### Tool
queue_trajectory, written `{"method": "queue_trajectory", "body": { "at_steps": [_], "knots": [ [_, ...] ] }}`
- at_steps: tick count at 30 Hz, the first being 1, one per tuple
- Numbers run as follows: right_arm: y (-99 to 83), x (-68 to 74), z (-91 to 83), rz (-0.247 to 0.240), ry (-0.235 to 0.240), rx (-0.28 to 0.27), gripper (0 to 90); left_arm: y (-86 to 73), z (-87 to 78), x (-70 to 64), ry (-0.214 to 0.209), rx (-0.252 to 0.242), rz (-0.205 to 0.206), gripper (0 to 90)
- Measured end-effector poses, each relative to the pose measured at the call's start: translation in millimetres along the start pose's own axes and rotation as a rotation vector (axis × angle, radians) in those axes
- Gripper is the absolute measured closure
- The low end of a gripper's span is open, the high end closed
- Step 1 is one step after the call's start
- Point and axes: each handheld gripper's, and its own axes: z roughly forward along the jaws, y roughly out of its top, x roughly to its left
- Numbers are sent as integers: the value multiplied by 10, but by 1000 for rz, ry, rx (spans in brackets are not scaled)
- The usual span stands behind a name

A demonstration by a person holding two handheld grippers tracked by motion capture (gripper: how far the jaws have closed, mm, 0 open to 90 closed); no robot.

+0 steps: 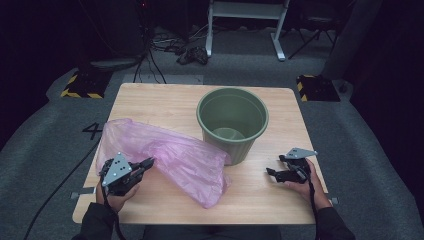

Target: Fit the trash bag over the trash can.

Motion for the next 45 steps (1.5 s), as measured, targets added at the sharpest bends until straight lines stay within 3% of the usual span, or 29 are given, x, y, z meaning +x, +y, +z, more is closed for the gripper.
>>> {"method": "queue_trajectory", "body": {
  "at_steps": [20, 34, 38, 45],
  "knots": [
    [0, 2, 1, 2, -1, 0, 199, 399, -394, 170, 65, -174, -20, 896],
    [0, 3, 1, 2, -2, 0, 199, 907, -564, 303, 134, -277, 6, 897],
    [0, 3, 1, 2, -2, 0, 199, 1021, -548, 319, 152, -301, 6, 897],
    [1, 2, 2, 2, -2, 0, 199, 1198, -367, 320, 196, -309, 0, 897]
  ]
}}
